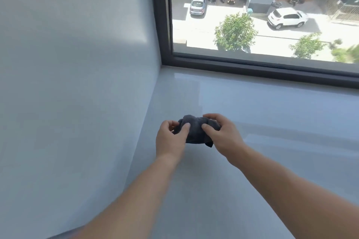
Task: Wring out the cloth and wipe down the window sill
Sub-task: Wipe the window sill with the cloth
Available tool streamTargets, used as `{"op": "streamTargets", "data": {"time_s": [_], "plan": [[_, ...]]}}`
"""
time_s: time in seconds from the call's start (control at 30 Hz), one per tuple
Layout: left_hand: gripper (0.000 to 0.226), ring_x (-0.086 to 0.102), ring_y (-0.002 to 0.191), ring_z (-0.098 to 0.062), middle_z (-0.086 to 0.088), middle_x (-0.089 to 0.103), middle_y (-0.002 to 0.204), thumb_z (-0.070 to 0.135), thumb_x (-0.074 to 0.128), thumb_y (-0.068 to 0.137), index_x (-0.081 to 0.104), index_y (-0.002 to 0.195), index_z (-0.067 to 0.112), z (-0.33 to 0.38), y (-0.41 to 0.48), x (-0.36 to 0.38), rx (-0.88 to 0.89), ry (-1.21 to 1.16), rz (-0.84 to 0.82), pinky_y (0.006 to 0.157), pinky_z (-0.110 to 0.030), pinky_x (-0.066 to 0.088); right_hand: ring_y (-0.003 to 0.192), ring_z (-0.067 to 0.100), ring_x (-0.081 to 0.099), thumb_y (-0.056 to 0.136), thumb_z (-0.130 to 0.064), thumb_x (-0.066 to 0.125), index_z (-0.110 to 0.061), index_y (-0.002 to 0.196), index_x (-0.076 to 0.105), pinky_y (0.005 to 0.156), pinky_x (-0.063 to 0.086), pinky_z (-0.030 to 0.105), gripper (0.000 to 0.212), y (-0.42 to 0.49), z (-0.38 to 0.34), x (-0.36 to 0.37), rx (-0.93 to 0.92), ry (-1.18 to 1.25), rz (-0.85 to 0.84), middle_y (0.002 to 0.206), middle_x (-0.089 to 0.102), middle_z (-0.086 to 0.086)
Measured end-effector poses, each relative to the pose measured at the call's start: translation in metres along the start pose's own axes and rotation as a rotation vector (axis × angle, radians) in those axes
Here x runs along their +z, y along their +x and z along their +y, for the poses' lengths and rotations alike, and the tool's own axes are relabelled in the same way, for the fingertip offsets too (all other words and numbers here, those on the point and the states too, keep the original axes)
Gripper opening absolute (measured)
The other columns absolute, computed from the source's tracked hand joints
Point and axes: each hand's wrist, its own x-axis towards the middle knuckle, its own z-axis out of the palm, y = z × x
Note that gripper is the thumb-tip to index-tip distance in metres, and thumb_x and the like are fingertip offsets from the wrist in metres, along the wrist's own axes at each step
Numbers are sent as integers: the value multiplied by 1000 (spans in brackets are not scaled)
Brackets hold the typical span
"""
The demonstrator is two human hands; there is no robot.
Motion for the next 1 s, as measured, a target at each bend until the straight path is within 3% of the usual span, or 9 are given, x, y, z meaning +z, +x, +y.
{"op": "streamTargets", "data": {"time_s": [0.23,0.33,0.4,0.47,0.53,0.67,0.77,0.9,1.0], "plan": [[21,59,91,4,14,55,107,34,69,87,58,105,30,12,69,38,48,51,107,77,-17,46,74,-12,64,100,-28,53,-32,114,64,52,46,6,17,90,-4,4,-3,45,-44,106,68,-12],[21,54,89,13,12,44,110,31,68,89,62,109,28,15,89,48,68,56,183,75,-7,41,79,-15,61,99,-29,57,-35,115,62,55,46,6,18,116,-10,2,-41,29,-94,106,65,-21],[22,55,91,13,11,50,111,30,69,89,64,111,26,19,104,51,90,59,223,79,-7,44,84,-14,60,96,-30,61,-35,121,61,64,49,9,26,133,-14,2,-121,-47,-110,105,62,-26],[24,58,94,6,8,59,114,30,68,90,64,113,24,26,120,51,95,47,250,89,-20,49,90,-9,56,95,-31,61,-36,129,58,81,48,15,35,153,-19,3,-208,-173,-111,111,58,-27],[27,60,102,-3,7,64,118,28,65,92,62,118,22,31,133,50,115,90,245,94,-28,49,103,1,52,95,-31,61,-32,137,52,93,41,21,43,171,-21,3,-263,-351,-127,124,54,-16],[40,46,131,-17,-1,53,143,28,56,96,54,134,16,11,118,38,206,451,255,108,-29,33,138,23,32,93,-29,61,-24,146,44,113,29,33,56,187,-21,0,-509,-702,-109,151,40,1],[42,33,141,-26,-10,42,151,35,46,95,57,131,15,-21,80,26,258,733,270,118,-46,26,144,27,26,94,-34,57,-26,147,42,114,28,40,55,195,-23,9,-809,-868,-239,157,33,4],[59,9,152,-20,-10,21,163,46,31,94,44,146,21,-52,53,15,275,949,182,123,-46,6,146,26,21,99,-40,43,-33,153,29,117,21,41,56,209,-19,30,-846,-1120,-358,164,19,-1],[62,5,153,-22,-11,16,165,45,34,95,36,151,19,-58,51,15,297,1052,144,122,-50,8,143,29,29,98,-38,39,-33,151,32,114,27,44,53,184,5,37,-990,-1120,-485,162,25,2]]}}
